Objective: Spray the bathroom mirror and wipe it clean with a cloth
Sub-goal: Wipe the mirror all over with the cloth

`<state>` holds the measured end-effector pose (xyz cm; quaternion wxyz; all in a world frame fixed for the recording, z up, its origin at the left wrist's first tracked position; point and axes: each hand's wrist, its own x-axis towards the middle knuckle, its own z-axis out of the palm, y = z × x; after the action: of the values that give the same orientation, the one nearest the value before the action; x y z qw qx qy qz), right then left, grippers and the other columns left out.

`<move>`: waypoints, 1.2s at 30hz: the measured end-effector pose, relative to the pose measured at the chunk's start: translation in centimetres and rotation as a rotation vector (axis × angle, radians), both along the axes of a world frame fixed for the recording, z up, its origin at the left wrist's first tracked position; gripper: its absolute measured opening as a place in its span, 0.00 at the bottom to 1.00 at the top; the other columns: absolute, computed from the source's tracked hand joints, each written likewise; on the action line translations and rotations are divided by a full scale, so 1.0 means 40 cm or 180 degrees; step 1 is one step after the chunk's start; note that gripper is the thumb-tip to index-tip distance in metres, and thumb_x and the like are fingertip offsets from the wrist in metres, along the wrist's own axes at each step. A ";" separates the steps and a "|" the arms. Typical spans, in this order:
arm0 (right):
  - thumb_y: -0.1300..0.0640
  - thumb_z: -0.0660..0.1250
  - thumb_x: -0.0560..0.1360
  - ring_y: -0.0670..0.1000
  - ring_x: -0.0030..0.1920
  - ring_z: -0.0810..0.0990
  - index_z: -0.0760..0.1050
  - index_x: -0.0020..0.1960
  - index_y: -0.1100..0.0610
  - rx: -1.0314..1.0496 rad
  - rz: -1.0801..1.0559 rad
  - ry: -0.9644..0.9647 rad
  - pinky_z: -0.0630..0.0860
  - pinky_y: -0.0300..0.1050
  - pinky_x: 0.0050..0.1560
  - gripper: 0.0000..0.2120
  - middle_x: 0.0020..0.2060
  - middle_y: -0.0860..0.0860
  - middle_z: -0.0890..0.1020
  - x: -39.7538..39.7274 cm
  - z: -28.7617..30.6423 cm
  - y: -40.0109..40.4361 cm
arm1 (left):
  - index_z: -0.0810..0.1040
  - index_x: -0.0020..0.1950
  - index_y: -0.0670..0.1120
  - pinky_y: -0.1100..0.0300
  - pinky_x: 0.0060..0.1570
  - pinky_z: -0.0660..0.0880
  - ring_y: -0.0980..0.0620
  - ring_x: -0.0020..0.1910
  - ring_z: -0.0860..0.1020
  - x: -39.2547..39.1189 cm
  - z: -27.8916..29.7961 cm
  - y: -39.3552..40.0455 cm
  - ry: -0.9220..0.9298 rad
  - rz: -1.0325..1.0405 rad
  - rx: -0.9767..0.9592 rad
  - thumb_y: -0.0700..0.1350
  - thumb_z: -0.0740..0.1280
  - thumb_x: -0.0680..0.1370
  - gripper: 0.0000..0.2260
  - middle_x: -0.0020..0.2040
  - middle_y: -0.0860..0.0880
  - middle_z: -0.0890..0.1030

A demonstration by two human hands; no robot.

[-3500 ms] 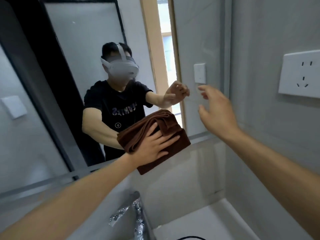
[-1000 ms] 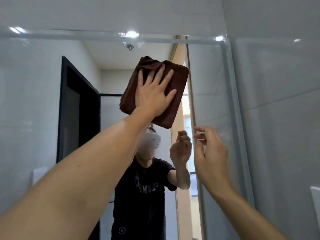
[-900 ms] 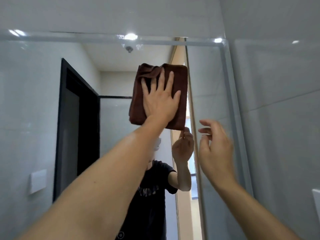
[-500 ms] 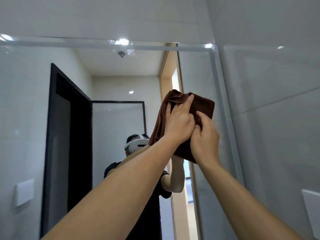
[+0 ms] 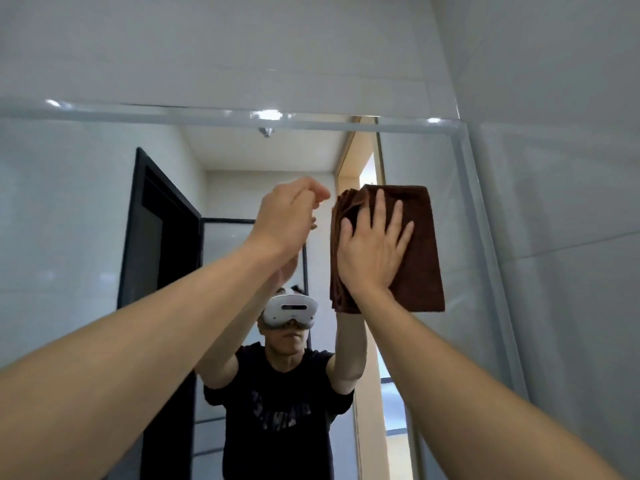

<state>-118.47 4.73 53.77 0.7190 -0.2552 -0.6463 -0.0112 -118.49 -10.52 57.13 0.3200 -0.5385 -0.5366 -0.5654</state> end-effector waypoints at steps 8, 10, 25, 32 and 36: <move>0.42 0.51 0.81 0.55 0.81 0.49 0.57 0.80 0.46 0.0826 0.0090 -0.0546 0.43 0.63 0.78 0.28 0.80 0.48 0.58 -0.014 0.094 -0.036 | 0.73 0.42 0.46 0.51 0.39 0.71 0.49 0.40 0.73 -0.065 0.009 0.005 0.1207 0.1078 0.0814 0.43 0.55 0.77 0.09 0.40 0.51 0.75; 0.41 0.52 0.80 0.54 0.81 0.50 0.58 0.79 0.43 0.0987 0.0105 -0.0572 0.43 0.62 0.78 0.28 0.80 0.47 0.58 0.011 0.113 0.005 | 0.72 0.41 0.47 0.55 0.37 0.67 0.50 0.39 0.71 -0.058 -0.005 0.022 0.1463 0.1149 0.0802 0.43 0.55 0.77 0.08 0.40 0.52 0.73; 0.44 0.52 0.82 0.53 0.80 0.53 0.62 0.77 0.61 0.0336 -0.0246 -0.0339 0.52 0.56 0.79 0.30 0.80 0.52 0.56 0.180 0.181 0.254 | 0.73 0.43 0.45 0.56 0.38 0.68 0.51 0.36 0.68 -0.101 -0.065 -0.080 0.2774 0.1962 -0.0122 0.43 0.63 0.76 0.03 0.41 0.50 0.73; 0.34 0.43 0.77 0.55 0.80 0.50 0.67 0.75 0.61 0.0240 -0.0429 -0.0302 0.49 0.60 0.79 0.41 0.81 0.52 0.55 0.089 0.228 0.143 | 0.74 0.45 0.46 0.55 0.42 0.70 0.52 0.39 0.69 -0.203 -0.037 -0.296 0.2687 0.2428 -0.0141 0.45 0.58 0.79 0.07 0.43 0.51 0.74; 0.35 0.47 0.80 0.57 0.81 0.48 0.61 0.78 0.53 0.0448 -0.0240 -0.0434 0.45 0.62 0.78 0.33 0.81 0.53 0.53 -0.040 0.295 -0.069 | 0.78 0.51 0.46 0.53 0.44 0.74 0.49 0.45 0.76 -0.233 0.025 -0.389 0.2275 0.2814 0.0025 0.47 0.57 0.78 0.11 0.49 0.50 0.79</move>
<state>-120.08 1.98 65.58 0.6886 -0.2268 -0.6813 -0.1010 -127.81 -26.07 58.12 0.6900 -0.4193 -0.5673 -0.1623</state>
